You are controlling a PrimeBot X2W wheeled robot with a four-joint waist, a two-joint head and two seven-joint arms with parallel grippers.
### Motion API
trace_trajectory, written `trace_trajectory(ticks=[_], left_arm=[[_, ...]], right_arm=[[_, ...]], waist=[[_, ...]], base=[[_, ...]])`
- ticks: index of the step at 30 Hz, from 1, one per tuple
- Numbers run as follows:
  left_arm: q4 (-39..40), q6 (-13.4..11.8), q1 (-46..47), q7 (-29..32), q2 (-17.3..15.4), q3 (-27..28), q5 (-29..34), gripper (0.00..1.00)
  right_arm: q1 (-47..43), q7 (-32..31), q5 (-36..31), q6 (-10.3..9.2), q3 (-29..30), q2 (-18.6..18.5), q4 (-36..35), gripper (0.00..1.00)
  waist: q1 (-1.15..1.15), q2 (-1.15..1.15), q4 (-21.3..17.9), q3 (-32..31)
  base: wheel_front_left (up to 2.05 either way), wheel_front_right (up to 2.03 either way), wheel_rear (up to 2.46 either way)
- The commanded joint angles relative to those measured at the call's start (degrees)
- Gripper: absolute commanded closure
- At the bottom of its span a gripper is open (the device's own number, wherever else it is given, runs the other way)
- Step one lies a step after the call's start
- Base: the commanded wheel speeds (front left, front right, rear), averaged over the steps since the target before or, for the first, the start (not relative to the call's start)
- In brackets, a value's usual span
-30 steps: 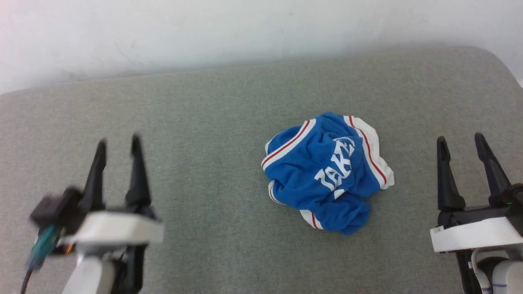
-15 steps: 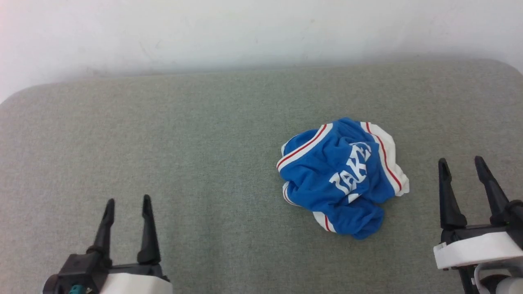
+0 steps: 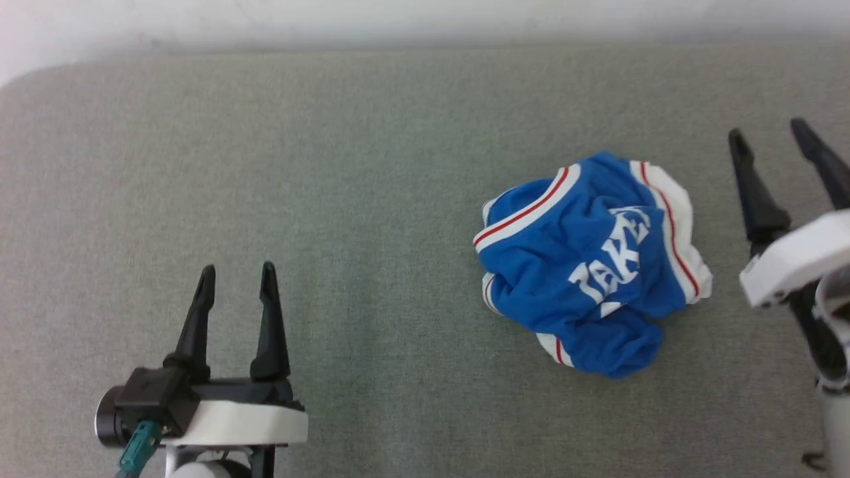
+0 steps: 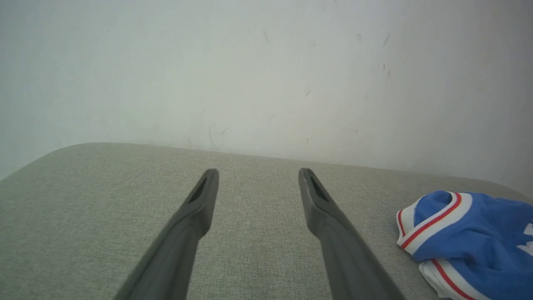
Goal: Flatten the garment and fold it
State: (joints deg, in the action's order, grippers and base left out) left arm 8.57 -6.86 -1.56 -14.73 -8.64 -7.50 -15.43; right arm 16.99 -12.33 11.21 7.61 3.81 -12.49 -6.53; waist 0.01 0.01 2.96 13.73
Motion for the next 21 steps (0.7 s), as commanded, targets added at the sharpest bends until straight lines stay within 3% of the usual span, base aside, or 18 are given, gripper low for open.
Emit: trace_trajectory(ticks=[1,9,16,17,18,21], left_arm=[[-0.22,0.84,1.48,-0.27,0.72,0.39,0.89,0.0],[-1.55,3.72,4.26,-0.27,3.15,0.58,2.47,0.0],[-2.9,5.38,5.96,-0.27,4.54,0.56,3.25,0.0],[-3.0,5.5,5.96,-0.27,4.66,0.68,3.34,0.0],[-3.13,5.62,5.95,-0.27,4.77,0.76,3.45,0.0],[-3.76,5.85,5.76,-0.27,5.06,1.12,3.6,0.0]], right_arm=[[2.26,-2.38,0.7,-0.12,0.27,-0.82,1.8,0.0],[7.85,-15.14,-0.59,-0.12,1.41,-2.56,13.9,0.0],[8.41,-17.9,0.45,-0.12,-1.0,-3.24,20.39,0.0],[8.25,-18.2,0.56,-0.12,-1.26,-3.3,21.09,0.16],[8.14,-18.27,0.52,-0.12,-1.32,-3.39,21.66,1.0],[8.0,-17.45,0.67,-0.12,-1.9,-3.77,22.46,1.0]], waist=[[-0.01,-0.01,1.69,3.83],[-0.01,-0.01,3.85,7.91],[-0.01,-0.01,6.03,9.36],[-0.01,-0.01,6.14,9.37],[-0.01,-0.01,6.26,9.3],[-0.01,-0.01,6.28,8.34]], base=[[0.0,0.0,0.0],[0.0,0.0,0.0],[0.0,0.0,0.0],[0.0,0.0,0.0],[0.0,0.0,0.0],[0.0,0.0,0.0]])
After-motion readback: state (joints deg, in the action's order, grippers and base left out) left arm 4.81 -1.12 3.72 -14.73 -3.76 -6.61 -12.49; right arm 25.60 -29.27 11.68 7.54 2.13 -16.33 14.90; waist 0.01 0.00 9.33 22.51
